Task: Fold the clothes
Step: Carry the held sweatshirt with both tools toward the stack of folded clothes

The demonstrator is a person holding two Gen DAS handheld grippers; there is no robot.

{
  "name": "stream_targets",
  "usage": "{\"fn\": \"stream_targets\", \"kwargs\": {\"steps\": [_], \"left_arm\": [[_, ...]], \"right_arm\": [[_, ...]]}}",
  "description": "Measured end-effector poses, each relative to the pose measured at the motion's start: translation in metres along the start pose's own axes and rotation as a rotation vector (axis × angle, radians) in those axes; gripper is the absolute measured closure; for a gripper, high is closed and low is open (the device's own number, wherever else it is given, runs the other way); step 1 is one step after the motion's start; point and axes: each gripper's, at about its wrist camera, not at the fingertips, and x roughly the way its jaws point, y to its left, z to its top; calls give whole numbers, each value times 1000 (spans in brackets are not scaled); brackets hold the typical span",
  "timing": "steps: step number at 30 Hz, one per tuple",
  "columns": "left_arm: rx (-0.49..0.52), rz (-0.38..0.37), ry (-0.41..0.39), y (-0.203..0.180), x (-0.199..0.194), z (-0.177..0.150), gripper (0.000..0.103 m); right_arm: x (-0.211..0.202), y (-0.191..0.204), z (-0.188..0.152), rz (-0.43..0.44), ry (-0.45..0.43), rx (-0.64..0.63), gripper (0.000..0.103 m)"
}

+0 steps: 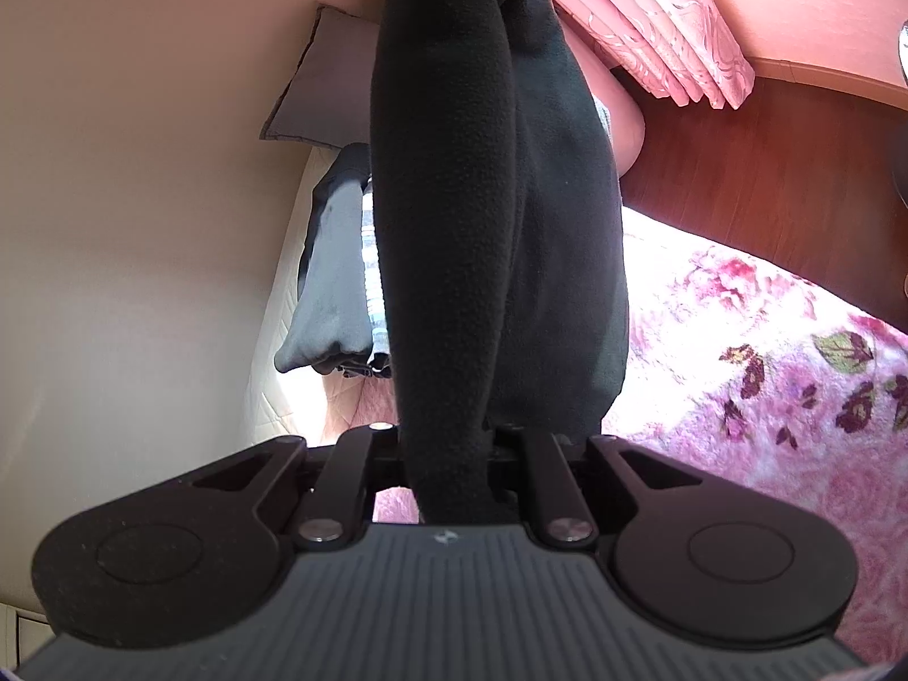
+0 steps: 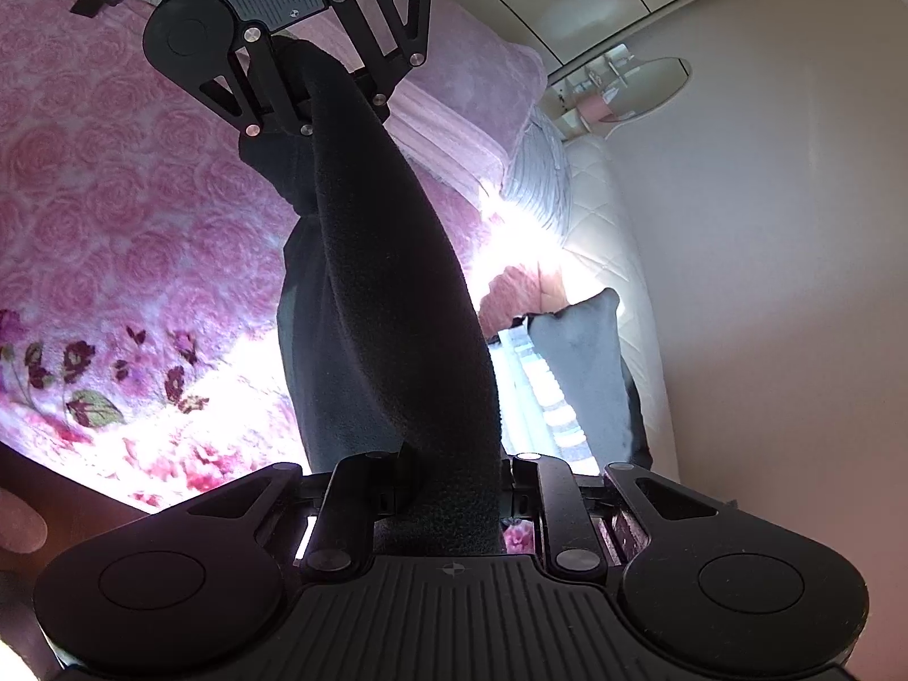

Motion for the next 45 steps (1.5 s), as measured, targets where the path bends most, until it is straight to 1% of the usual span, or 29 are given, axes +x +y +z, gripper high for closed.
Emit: {"fn": "stream_targets", "kwargs": {"steps": [7,14,18,21,23,29,32,35,38,42,45], "left_arm": [[25,-23,-37,4,17,13,91],[33,-40,-82,20,54,19,91],[32,-37,-105,43,79,18,91],[24,-25,-115,70,94,18,91],[25,-3,-124,92,103,18,91],[-13,87,-125,173,127,24,91],[-5,136,-118,210,150,33,91],[-32,171,-91,244,185,44,91],[-67,208,-45,281,227,53,91],[-124,255,33,337,288,69,91],[-177,298,85,378,331,81,91]], "right_arm": [[7,-11,-13,5,34,19,86],[29,-35,-20,24,62,15,86],[46,-59,-13,24,72,10,86],[56,-84,-7,12,69,5,85],[61,-103,-4,1,66,6,85],[71,-177,4,-68,3,11,85],[85,-219,0,-101,-34,7,85],[111,-263,-7,-119,-76,3,85],[143,-312,-18,-138,-128,-19,85],[198,-389,-30,-141,-207,-73,85],[236,-445,-38,-169,-258,-105,85]]}}
